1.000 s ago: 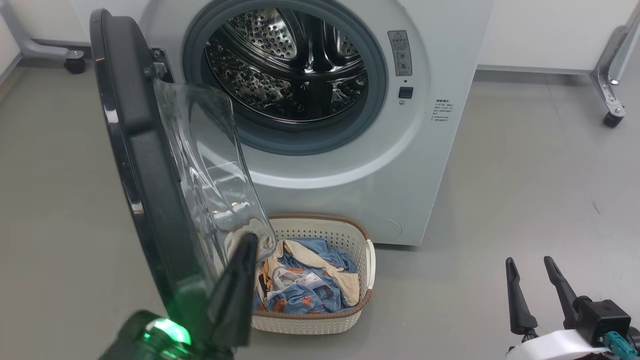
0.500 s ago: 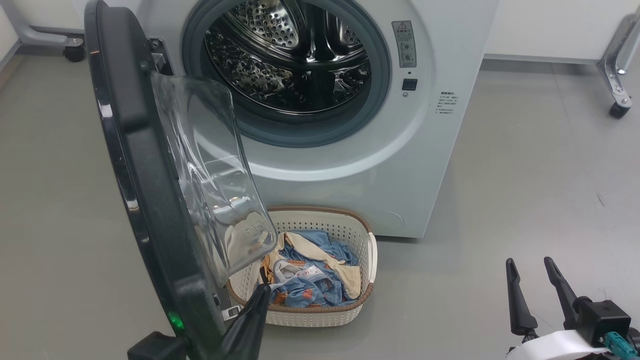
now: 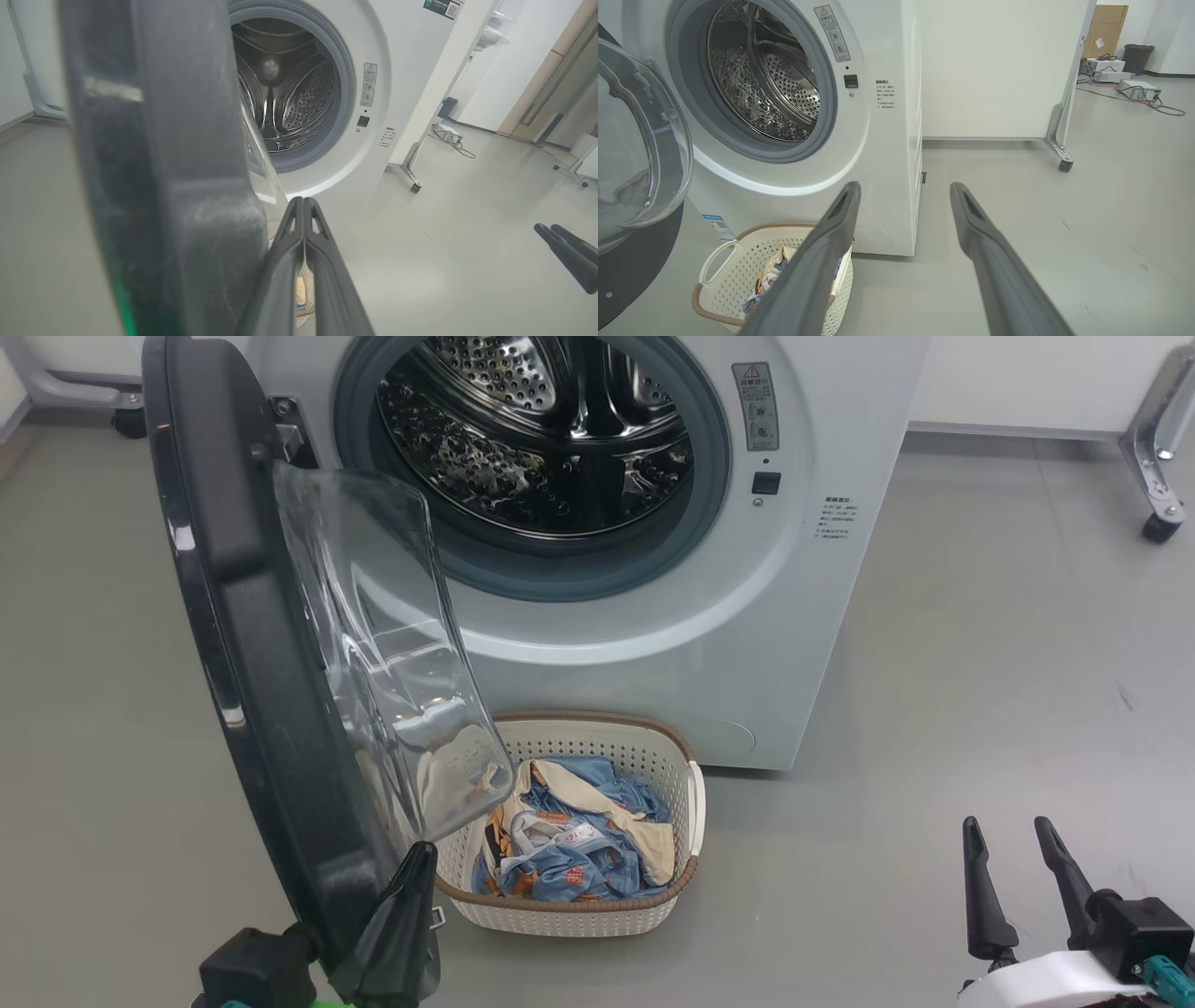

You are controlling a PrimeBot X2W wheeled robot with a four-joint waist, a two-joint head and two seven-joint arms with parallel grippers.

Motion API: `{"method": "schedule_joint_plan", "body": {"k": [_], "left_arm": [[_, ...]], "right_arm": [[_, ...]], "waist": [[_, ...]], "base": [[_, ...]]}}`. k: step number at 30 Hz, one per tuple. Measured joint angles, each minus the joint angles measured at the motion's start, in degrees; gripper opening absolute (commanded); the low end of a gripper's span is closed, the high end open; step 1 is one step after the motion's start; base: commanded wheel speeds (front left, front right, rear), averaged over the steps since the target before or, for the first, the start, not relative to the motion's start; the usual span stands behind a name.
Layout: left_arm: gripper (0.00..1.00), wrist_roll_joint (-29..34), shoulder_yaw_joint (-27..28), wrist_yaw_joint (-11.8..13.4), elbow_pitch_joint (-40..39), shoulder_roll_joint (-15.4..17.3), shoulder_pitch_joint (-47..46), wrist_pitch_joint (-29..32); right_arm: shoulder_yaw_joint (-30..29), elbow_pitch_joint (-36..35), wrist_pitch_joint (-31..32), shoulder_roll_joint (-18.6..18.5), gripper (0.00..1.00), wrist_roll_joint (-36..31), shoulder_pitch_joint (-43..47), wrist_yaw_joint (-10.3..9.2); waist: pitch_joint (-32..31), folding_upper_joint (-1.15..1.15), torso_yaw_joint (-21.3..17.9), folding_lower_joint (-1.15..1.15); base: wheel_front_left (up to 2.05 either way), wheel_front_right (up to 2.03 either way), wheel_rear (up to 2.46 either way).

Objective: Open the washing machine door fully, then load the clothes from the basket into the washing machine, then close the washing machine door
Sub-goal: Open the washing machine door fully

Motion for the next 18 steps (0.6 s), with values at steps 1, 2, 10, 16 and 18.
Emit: {"method": "schedule_joint_plan", "body": {"k": [1,2,10,16,18], "left_arm": [[0.00,0.4,0.3,0.5,0.2,0.0,-0.1,0.0],[0.00,0.6,0.7,0.8,0.3,0.0,-0.2,0.0],[0.00,0.5,3.5,2.5,0.5,-0.8,-0.9,-0.1],[0.00,0.5,4.2,3.0,0.7,-0.9,-1.5,-0.1],[0.00,0.5,4.2,3.1,0.7,-0.9,-1.7,-0.1]], "right_arm": [[-0.1,0.0,0.0,0.0,1.00,0.0,0.0,0.01],[-0.1,0.0,0.0,0.0,1.00,0.0,0.0,0.01],[-0.5,-0.1,0.0,0.1,1.00,-0.5,-0.1,0.41],[-1.0,-0.1,0.0,0.2,1.00,-0.5,-0.1,0.53],[-1.2,-0.1,0.0,0.3,1.00,-0.5,-0.1,0.63]], "waist": [[0.1,0.00,0.2,0.00],[0.2,0.00,0.3,0.00],[1.0,0.00,2.5,0.00],[1.6,0.00,4.4,0.00],[1.8,0.00,5.2,0.00]], "base": [[0.00,0.00,0.00],[0.00,0.00,0.00],[0.00,0.00,0.00],[0.00,0.00,0.00],[0.00,0.00,0.00]]}}
